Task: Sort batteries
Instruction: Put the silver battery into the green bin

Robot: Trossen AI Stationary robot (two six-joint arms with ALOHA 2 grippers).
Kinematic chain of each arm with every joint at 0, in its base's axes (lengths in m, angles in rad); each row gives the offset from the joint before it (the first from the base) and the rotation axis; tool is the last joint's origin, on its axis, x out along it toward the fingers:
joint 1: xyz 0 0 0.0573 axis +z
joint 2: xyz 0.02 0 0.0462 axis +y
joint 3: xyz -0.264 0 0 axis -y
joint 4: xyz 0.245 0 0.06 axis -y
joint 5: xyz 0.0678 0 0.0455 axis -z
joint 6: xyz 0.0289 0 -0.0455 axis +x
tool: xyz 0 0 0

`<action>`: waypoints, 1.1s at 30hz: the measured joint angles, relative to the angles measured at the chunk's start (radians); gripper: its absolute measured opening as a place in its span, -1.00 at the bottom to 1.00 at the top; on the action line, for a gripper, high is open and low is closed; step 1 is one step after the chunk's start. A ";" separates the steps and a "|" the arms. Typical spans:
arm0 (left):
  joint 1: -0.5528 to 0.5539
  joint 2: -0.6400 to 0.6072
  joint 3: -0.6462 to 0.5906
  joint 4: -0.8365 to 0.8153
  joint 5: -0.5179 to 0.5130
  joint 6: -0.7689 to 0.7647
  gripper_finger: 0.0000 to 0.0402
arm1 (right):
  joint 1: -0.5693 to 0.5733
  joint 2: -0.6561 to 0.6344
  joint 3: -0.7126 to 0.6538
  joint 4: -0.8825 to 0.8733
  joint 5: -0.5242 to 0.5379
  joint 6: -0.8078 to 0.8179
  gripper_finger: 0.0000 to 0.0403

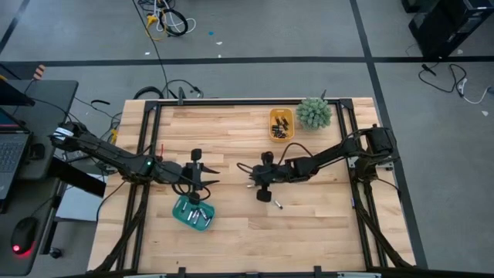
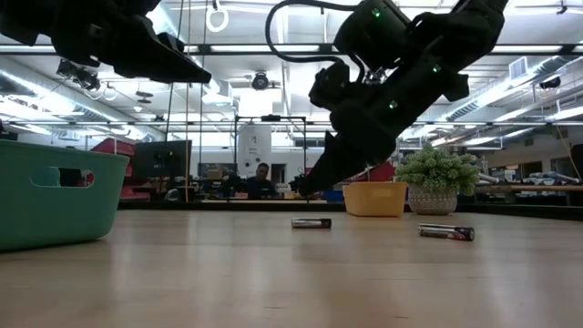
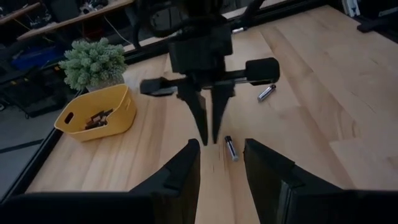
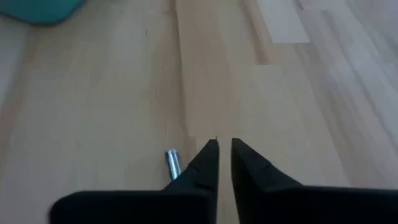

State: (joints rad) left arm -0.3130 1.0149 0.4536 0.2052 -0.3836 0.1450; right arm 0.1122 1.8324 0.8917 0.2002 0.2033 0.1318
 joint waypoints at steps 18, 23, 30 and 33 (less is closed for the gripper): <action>0.000 0.000 0.000 0.020 0.000 0.004 -0.40 | 0.042 0.069 0.005 -0.047 0.003 0.051 -0.20; 0.000 0.000 0.001 0.028 0.005 0.002 -0.40 | 0.037 0.132 0.008 0.006 -0.003 0.053 -0.26; 0.000 0.000 0.001 0.030 0.008 0.000 -0.40 | 0.036 0.150 0.010 0.011 -0.009 0.067 -0.66; 0.000 0.000 0.001 0.034 0.009 0.000 -0.40 | 0.035 0.151 0.010 0.010 -0.007 0.058 -0.91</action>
State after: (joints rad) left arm -0.3130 1.0149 0.4541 0.2393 -0.3748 0.1446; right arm 0.1474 1.9831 0.9012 0.2104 0.1959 0.1900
